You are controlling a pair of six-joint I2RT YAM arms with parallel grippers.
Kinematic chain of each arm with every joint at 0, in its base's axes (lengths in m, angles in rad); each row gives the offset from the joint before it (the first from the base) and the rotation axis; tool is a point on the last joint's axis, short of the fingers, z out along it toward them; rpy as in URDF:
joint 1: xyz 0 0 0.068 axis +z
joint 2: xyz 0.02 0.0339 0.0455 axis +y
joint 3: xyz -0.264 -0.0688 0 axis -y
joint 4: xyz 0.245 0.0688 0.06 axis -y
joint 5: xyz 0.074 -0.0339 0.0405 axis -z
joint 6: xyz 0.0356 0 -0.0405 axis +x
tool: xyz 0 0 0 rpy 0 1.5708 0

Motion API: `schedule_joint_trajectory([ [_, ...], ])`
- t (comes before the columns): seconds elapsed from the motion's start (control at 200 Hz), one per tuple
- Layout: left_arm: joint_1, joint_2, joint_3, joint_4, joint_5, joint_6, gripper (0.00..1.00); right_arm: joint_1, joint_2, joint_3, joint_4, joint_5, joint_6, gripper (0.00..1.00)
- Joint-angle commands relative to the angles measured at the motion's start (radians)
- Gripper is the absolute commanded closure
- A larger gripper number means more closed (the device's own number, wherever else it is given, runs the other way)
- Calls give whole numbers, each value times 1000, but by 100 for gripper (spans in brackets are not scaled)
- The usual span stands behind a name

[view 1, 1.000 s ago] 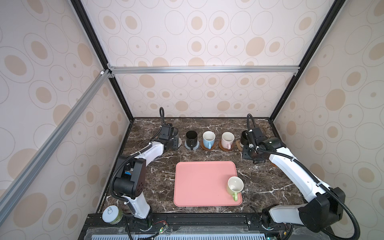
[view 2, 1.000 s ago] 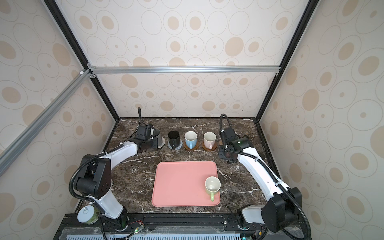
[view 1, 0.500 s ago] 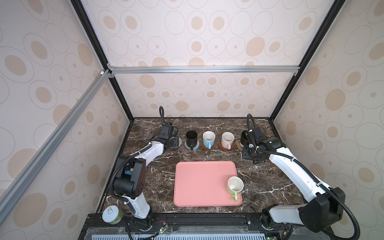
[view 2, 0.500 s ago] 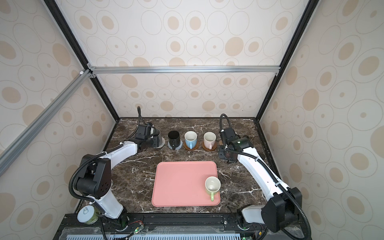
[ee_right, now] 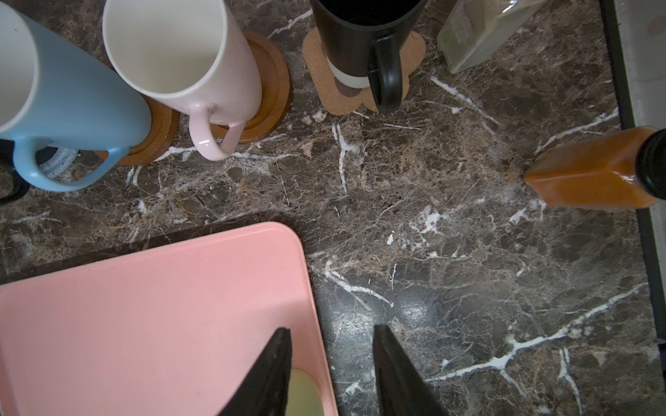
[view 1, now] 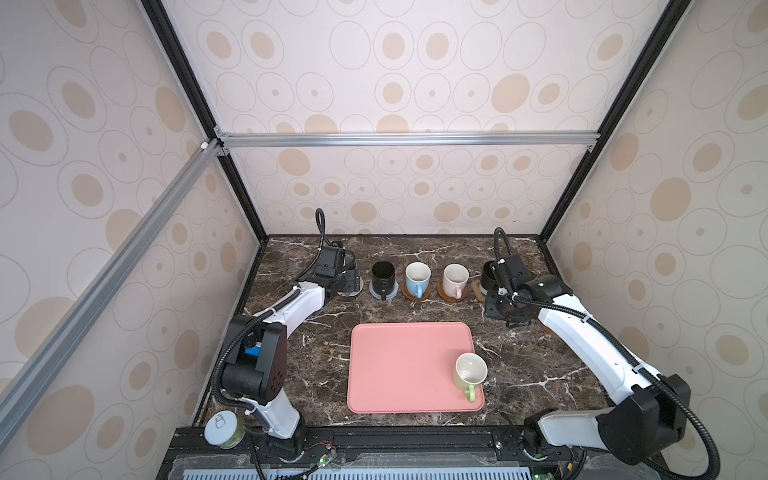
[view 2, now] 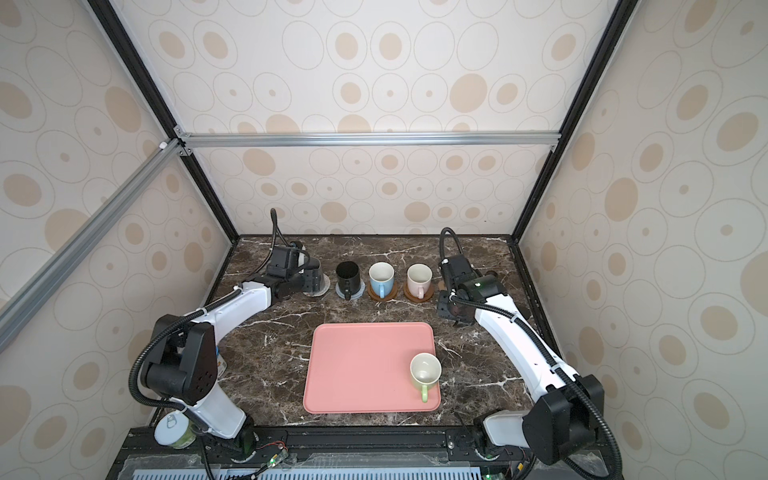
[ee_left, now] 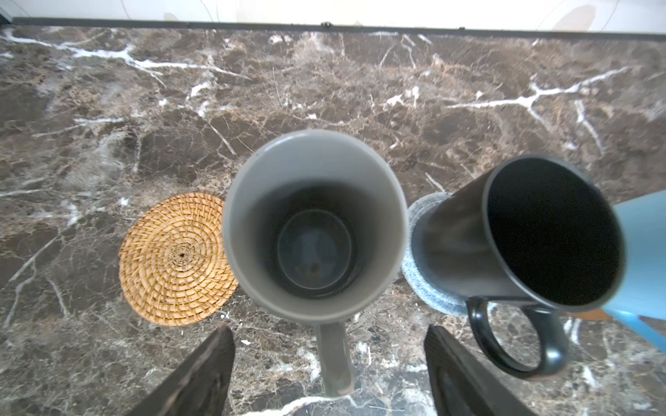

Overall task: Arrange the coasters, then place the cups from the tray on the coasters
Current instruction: 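Lower the grey mug onto the patterned coaster beside the woven coaster, then open the left gripper and move it back over the pink tray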

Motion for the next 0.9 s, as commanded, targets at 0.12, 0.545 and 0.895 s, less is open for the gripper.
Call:
schedule_joint_trajectory([
  [0.12, 8, -65, 49, -82, 22, 4, 14, -8, -16, -1, -15, 21, 1, 59],
  [0.545, 8, -139, 36, -173, 78, 72, 21, -17, -8, 5, -12, 16, -16, 59],
  [0.895, 7, -112, 61, -230, 61, 113, 21, -24, -13, -3, -5, 11, -17, 59],
])
